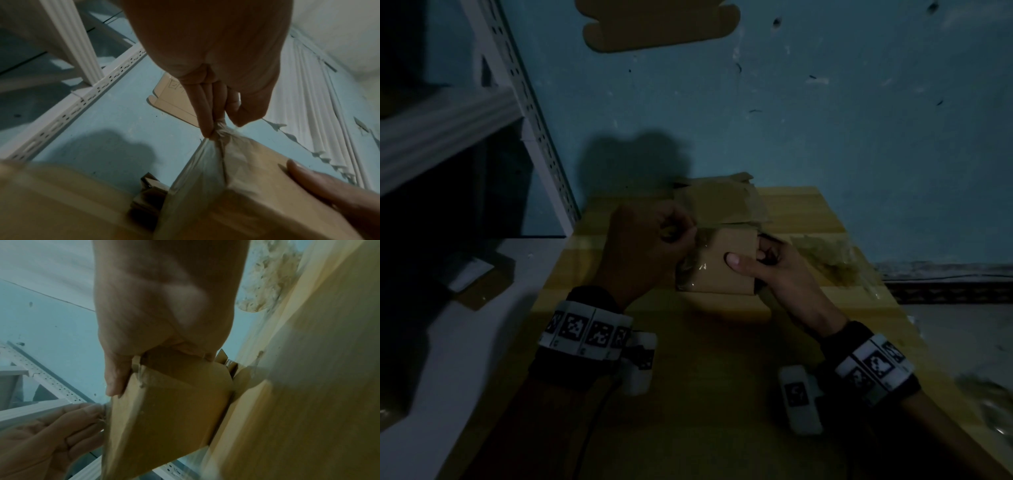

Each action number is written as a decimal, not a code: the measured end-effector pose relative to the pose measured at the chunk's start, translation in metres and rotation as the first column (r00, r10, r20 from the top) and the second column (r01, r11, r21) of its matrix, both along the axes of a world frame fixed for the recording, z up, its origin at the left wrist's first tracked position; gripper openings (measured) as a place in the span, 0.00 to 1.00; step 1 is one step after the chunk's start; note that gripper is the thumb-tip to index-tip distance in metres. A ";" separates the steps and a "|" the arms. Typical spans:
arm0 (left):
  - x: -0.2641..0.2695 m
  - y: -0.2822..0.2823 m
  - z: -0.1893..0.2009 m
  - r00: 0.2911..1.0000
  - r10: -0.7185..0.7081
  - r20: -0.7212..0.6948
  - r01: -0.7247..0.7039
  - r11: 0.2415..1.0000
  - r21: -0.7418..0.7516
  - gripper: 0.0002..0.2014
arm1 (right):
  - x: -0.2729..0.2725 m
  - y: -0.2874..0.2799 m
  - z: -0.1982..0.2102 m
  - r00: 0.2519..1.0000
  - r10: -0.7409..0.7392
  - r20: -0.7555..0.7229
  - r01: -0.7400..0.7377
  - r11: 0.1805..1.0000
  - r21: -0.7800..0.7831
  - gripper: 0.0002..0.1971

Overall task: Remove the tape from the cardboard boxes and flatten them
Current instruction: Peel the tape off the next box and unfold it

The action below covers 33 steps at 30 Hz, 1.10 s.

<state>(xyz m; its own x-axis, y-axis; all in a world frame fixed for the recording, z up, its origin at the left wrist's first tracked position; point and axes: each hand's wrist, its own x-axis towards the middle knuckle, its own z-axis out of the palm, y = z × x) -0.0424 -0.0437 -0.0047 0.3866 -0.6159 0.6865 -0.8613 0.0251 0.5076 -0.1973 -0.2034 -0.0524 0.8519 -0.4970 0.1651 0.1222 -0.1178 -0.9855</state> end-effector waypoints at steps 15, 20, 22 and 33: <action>-0.010 0.007 0.020 0.934 -0.190 -0.303 0.206 0.978 0.020 0.10 | -0.012 -0.008 -0.002 0.986 0.109 0.123 -0.114 0.993 0.039 0.18; -0.014 0.009 0.022 0.991 -0.111 -0.071 0.127 0.953 0.275 0.26 | -0.012 -0.005 -0.002 0.979 0.157 0.133 -0.159 0.987 0.008 0.20; -0.015 0.005 0.018 0.995 -0.063 0.071 0.032 0.926 0.375 0.32 | -0.010 -0.002 -0.003 0.973 0.190 0.129 -0.190 0.982 -0.011 0.20; -0.004 -0.003 -0.001 0.978 -0.186 -0.095 0.199 0.967 0.162 0.18 | -0.007 -0.007 -0.006 0.979 0.142 0.147 -0.153 0.986 0.060 0.25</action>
<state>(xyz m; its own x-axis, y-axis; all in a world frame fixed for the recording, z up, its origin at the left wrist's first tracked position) -0.0461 -0.0467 -0.0056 0.2976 -0.7885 0.5382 -0.8061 0.0944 0.5842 -0.2043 -0.2104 -0.0585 0.8872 -0.3824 0.2581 0.2720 -0.0184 -0.9621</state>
